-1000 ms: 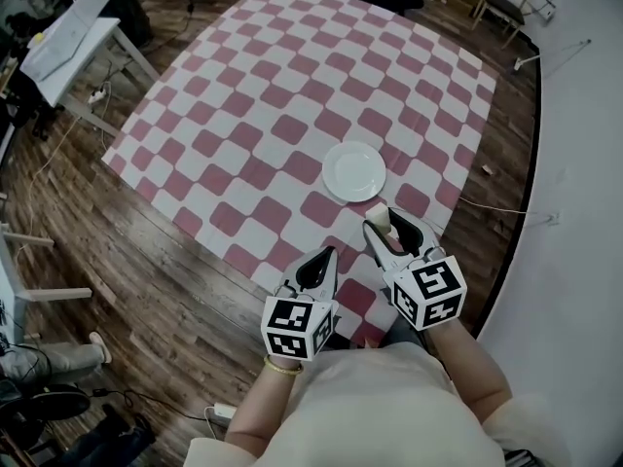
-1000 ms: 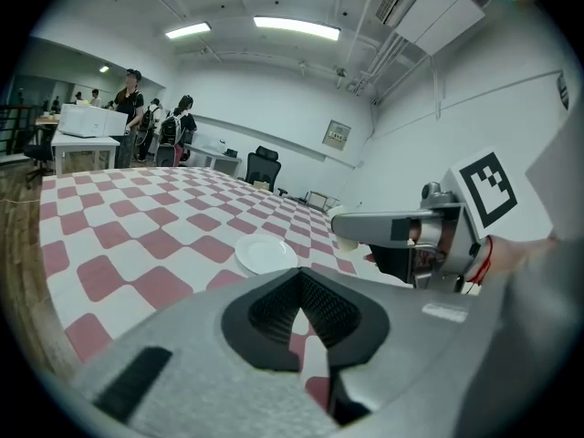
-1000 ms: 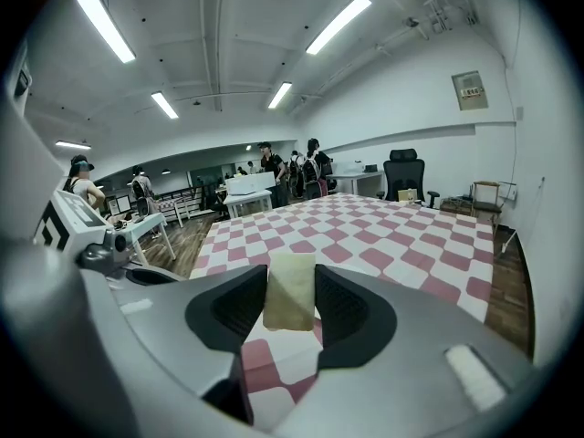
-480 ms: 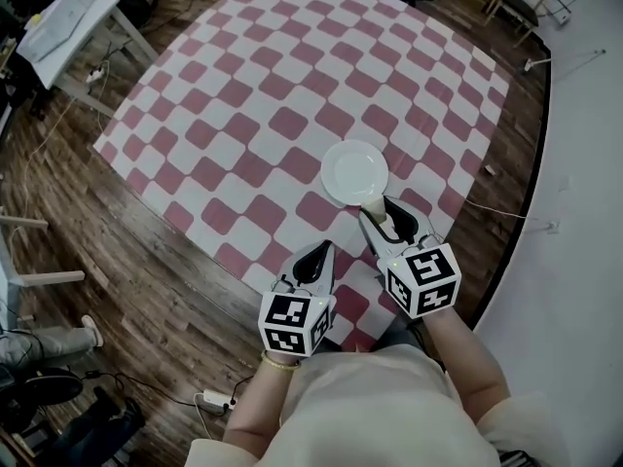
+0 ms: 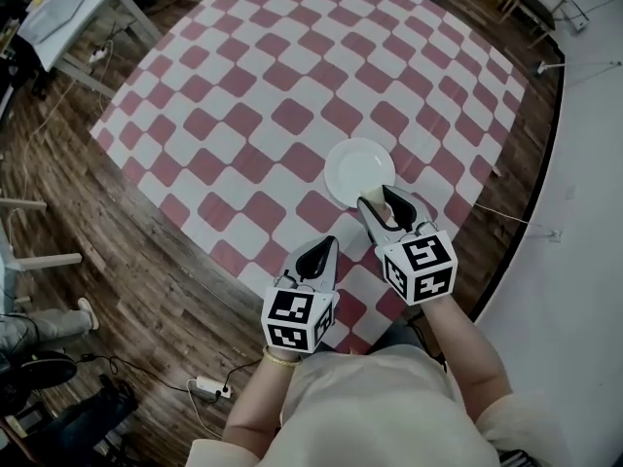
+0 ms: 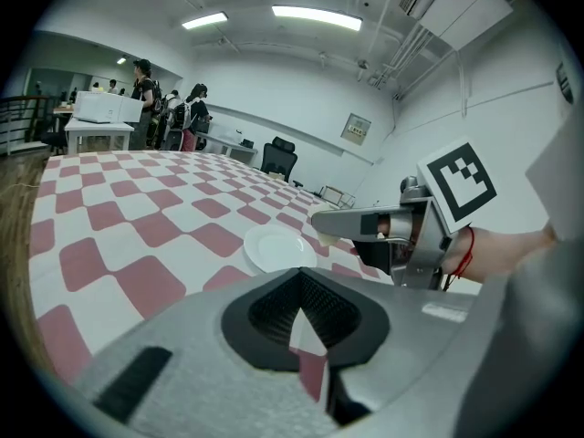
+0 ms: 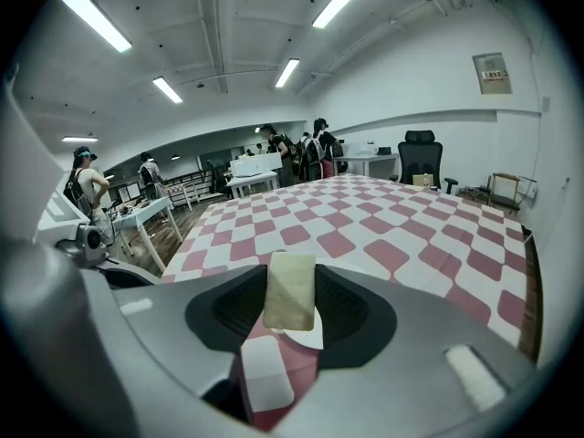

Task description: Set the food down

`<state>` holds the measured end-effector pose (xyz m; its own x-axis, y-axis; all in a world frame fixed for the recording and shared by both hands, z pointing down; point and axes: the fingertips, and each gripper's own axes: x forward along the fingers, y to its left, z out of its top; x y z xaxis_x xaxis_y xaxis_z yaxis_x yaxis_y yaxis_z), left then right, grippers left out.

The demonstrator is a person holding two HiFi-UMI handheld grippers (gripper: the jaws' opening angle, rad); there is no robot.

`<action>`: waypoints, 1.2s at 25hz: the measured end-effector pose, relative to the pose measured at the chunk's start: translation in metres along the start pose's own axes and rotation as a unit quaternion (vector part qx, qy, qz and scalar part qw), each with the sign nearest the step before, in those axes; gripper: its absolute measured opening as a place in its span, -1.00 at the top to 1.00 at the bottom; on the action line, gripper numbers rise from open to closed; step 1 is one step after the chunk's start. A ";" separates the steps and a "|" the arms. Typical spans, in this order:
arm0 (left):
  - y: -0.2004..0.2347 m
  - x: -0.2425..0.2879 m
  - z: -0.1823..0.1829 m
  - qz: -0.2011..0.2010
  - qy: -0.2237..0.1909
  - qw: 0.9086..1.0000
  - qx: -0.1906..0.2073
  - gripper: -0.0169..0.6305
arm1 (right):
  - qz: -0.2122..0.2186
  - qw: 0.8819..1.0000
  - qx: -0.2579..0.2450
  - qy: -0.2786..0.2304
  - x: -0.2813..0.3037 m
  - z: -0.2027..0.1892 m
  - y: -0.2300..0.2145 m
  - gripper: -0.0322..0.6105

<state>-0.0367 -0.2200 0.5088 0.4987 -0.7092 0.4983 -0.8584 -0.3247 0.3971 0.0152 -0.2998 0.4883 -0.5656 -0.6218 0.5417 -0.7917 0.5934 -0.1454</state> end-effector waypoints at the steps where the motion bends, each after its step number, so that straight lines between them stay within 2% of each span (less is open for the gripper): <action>1: 0.000 0.002 0.000 0.001 0.001 1.000 -0.001 0.95 | 0.001 1.000 -0.001 0.004 0.003 -0.001 -0.002 0.37; 30: 0.027 0.045 -0.010 0.028 0.025 0.999 -0.034 0.95 | 0.000 0.995 -0.034 0.096 0.084 -0.039 -0.043 0.37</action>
<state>-0.0365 -0.2539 0.5497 0.4573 -0.6927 0.5577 -0.8757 -0.2417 0.4179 0.0111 -0.3570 0.5725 -0.5063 -0.5171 0.6902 -0.7703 0.6309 -0.0924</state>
